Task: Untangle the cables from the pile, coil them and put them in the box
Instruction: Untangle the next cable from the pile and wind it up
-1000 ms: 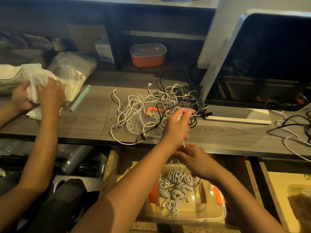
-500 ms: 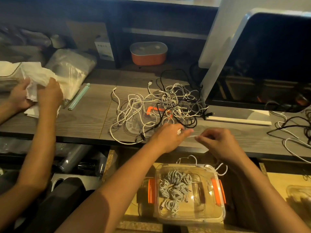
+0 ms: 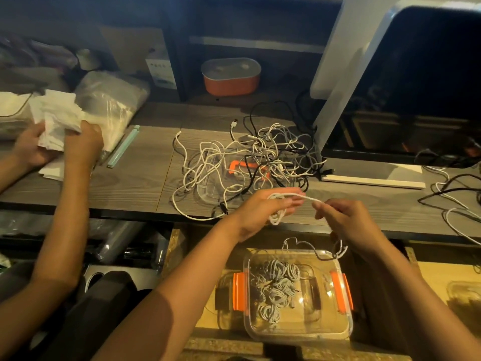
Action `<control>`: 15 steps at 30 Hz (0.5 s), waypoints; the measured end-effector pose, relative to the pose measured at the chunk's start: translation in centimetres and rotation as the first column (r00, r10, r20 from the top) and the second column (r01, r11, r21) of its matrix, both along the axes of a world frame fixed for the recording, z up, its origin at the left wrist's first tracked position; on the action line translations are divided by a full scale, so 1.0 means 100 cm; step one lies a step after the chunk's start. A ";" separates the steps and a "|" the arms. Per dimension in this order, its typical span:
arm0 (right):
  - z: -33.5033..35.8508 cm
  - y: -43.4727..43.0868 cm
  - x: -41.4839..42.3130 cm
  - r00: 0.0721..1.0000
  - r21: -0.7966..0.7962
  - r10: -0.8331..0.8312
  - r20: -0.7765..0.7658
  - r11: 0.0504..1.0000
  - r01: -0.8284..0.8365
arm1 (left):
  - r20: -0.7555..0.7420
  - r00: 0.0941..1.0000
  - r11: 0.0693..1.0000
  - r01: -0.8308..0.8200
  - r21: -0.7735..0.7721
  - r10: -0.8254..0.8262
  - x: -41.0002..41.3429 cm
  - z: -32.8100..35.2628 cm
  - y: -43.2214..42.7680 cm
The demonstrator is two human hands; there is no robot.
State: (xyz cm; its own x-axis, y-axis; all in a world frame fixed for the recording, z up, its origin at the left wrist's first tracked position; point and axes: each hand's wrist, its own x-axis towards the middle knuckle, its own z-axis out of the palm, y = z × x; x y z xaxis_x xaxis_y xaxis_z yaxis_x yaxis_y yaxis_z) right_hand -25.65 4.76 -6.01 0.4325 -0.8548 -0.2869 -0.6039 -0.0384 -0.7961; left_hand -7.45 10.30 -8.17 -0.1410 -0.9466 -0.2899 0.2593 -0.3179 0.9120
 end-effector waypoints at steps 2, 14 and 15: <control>-0.009 0.011 0.012 0.999 0.003 0.008 -0.036 1.000 -0.008 | -0.153 0.988 1.000 0.002 -0.028 -0.006 -0.007 0.007 -0.002; -0.001 0.022 0.026 0.884 -0.074 0.356 -0.303 0.916 -0.394 | 0.795 0.425 0.898 -0.275 -0.343 0.434 -0.019 -0.006 -0.033; 0.002 0.019 0.022 0.874 -0.083 0.354 -0.332 0.912 -0.401 | 0.866 0.310 0.918 -0.184 -0.350 0.393 -0.016 -0.010 -0.032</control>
